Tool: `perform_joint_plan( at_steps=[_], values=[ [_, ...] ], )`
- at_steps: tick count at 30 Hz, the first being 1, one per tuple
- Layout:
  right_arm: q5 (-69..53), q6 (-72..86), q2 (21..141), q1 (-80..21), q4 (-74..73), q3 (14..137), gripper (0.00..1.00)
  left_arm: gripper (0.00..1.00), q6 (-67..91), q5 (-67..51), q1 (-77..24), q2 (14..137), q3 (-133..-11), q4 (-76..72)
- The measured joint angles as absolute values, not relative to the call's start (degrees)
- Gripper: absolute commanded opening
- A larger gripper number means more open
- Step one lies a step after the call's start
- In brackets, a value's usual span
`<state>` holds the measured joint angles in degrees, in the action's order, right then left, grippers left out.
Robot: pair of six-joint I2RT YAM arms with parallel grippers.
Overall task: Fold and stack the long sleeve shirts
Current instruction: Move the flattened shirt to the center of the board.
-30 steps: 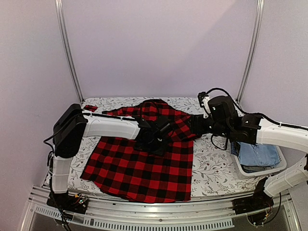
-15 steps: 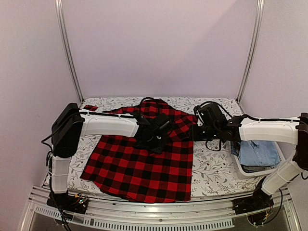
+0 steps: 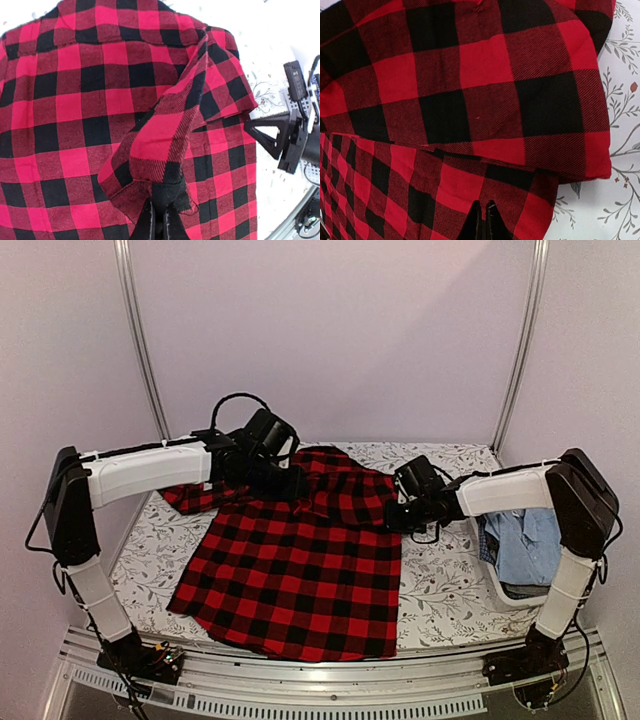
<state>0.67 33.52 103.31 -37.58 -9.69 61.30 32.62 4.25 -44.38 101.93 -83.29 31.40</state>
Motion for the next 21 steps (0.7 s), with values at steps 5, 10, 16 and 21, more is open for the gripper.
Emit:
perform_joint_plan(
  at_steps=[5,10,16,21],
  values=[
    [-1.1,33.8,108.8,-34.3,-9.0,64.1,0.01,0.00,32.6,-0.7,-40.6,101.8,-81.1,30.5],
    [-3.2,33.6,113.5,-30.4,-9.5,67.2,0.00,0.00,32.4,-4.9,-37.8,102.5,-81.6,28.8],
    [-4.2,32.1,118.6,-26.1,-11.4,74.8,0.00,0.00,31.9,-8.8,-36.0,108.5,-85.7,27.2],
    [-4.8,29.4,122.9,-22.9,-15.0,82.5,0.08,0.00,31.7,-10.8,-34.6,114.4,-90.1,26.7]
  ],
)
